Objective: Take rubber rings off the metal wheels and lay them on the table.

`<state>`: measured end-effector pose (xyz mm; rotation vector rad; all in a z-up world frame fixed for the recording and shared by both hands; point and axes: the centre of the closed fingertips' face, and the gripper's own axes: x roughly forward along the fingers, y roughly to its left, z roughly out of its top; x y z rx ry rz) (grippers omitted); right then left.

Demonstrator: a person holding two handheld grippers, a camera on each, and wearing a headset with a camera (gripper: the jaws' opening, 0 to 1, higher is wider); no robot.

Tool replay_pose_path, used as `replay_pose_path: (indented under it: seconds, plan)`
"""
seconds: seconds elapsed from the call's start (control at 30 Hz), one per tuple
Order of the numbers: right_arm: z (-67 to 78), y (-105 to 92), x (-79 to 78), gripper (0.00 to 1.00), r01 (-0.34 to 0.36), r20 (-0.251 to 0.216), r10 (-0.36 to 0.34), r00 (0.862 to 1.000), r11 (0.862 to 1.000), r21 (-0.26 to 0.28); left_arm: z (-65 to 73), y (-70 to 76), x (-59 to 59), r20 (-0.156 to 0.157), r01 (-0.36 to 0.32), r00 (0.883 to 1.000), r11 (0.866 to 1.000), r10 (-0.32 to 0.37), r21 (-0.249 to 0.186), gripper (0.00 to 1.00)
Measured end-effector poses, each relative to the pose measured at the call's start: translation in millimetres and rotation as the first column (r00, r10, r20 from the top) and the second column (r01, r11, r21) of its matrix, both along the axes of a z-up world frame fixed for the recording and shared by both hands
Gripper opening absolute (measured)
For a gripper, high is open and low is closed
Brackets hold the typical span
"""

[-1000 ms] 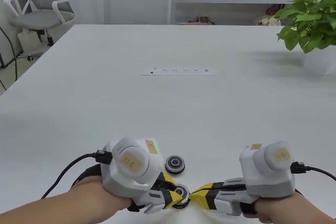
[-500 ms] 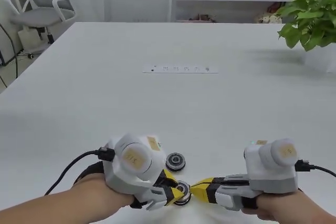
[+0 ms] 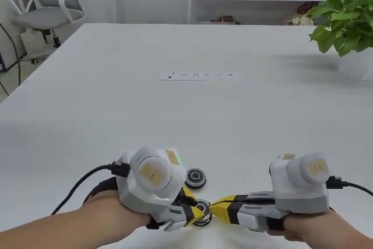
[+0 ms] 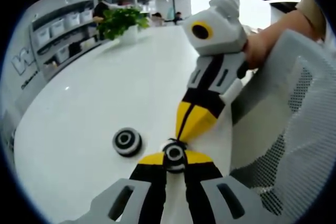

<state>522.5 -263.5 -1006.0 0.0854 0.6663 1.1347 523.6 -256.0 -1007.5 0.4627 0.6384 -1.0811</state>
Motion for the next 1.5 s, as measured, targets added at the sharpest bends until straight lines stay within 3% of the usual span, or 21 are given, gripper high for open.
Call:
replay_pose_path:
  seconds: [0.53, 0.6, 0.67, 0.7, 0.87, 1.07, 1.27, 1.5]
  plan:
    - [3.2, 7.3, -5.4, 0.0, -0.037, 0.02, 0.036, 0.999, 0.999, 0.008, -0.1, 0.0, -0.5, 0.004, 0.001, 1.0, 1.0, -0.001, 0.003, 0.12]
    - [4.8, 8.7, -6.6, 0.0, -0.038, 0.013, 0.038, 0.999, 0.999, 0.023, -0.2, 0.1, -0.5, 0.005, 0.0, 1.0, 1.0, 0.0, 0.002, 0.12]
    - [13.5, 14.6, -9.9, 0.0, -0.049, 0.001, 0.049, 0.999, 0.995, 0.084, -0.1, 0.1, -0.5, 0.006, 0.0, 1.0, 1.0, 0.0, 0.002, 0.12]
    - [13.9, 13.7, -15.4, 0.0, -0.076, -0.007, 0.076, 0.997, 0.994, 0.079, -0.1, 0.1, -0.3, 0.009, -0.001, 1.0, 1.0, 0.001, 0.001, 0.12]
    - [8.9, 12.8, -10.9, 0.0, -0.077, 0.037, 0.075, 0.996, 0.996, 0.038, 1.0, 0.4, -0.5, 0.011, 0.0, 1.0, 1.0, 0.0, -0.004, 0.12]
    - [6.3, 7.6, -5.9, 0.0, -0.052, 0.045, 0.051, 0.998, 0.999, 0.017, 1.4, 0.7, -0.8, 0.014, -0.007, 1.0, 1.0, 0.007, -0.019, 0.12]
    - [6.8, 6.0, -4.1, 0.0, -0.038, 0.041, 0.038, 0.998, 0.999, 0.018, 1.5, -0.3, -0.7, 0.015, -0.002, 1.0, 1.0, 0.003, -0.028, 0.13]
    - [8.6, 4.4, -1.6, 0.0, -0.02, 0.035, 0.019, 0.999, 0.999, 0.032, 2.3, -0.8, -1.1, -0.01, -0.01, 1.0, 0.999, 0.009, -0.037, 0.14]
